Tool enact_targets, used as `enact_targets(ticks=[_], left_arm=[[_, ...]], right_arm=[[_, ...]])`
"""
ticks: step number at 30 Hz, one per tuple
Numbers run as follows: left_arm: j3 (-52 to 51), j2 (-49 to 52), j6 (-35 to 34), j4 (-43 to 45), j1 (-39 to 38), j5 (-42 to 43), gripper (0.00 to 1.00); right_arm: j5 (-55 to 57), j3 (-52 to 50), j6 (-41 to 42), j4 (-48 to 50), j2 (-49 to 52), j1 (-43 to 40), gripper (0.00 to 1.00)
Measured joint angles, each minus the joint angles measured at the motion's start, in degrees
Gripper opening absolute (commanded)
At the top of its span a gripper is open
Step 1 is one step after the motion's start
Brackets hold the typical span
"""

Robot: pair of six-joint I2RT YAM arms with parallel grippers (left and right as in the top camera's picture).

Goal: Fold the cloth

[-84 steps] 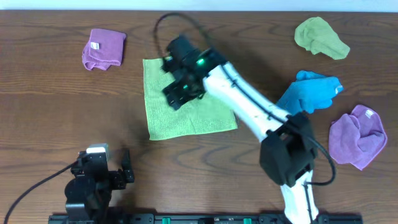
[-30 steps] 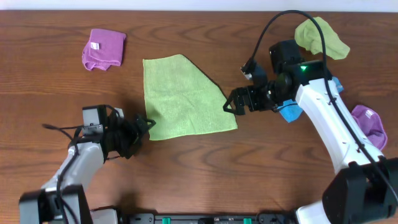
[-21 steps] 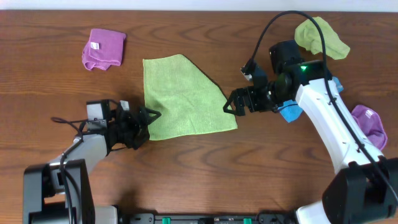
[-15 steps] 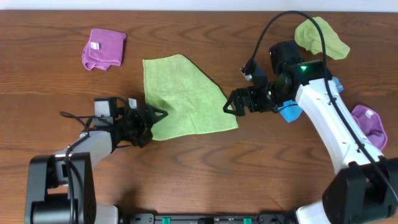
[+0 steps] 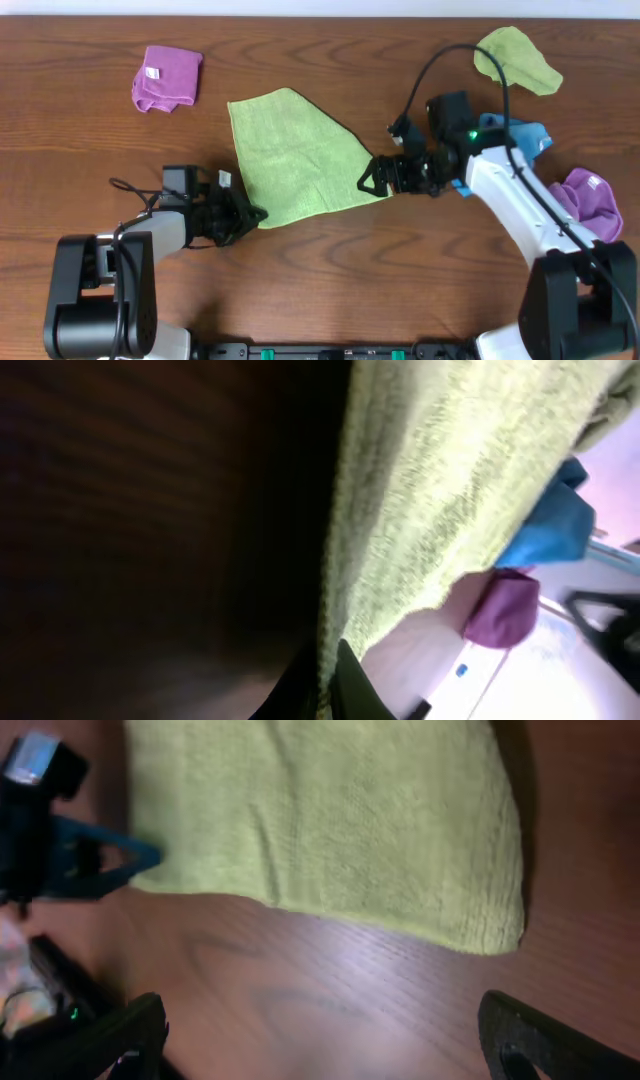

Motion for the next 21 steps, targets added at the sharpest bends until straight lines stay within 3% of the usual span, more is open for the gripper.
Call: enact_targets(ticks=[8, 21], left_arm=[[0.70, -5.66, 4.94, -6.99, 4.44, 2.43, 0.06], [0.74, -5.70, 5.81, -7.93, 4.57, 3.72, 0.06]], right_arm=[[2.10, -12.76, 9.55, 14.21, 0.02, 0.00, 0.99], [2.60, -18.93, 18.73, 29.75, 0.09, 1.11, 0.92]])
